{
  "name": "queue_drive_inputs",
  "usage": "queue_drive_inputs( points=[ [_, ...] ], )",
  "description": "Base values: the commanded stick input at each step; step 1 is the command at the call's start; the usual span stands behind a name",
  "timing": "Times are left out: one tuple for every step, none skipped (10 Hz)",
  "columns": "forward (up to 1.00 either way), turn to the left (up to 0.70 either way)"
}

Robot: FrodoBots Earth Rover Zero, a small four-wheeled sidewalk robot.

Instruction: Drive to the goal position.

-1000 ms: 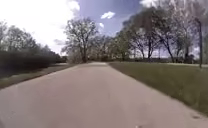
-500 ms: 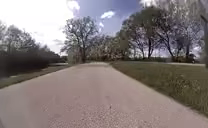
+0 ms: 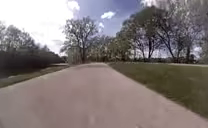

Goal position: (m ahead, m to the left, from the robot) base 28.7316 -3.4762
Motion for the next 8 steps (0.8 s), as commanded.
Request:
queue_drive_inputs(
  points=[
    [1.0, 0.0],
    [1.0, 0.0],
    [1.0, 0.0],
    [1.0, 0.0],
    [1.0, 0.0],
    [1.0, 0.0],
    [1.0, 0.0],
    [1.0, 0.0]
  ],
)
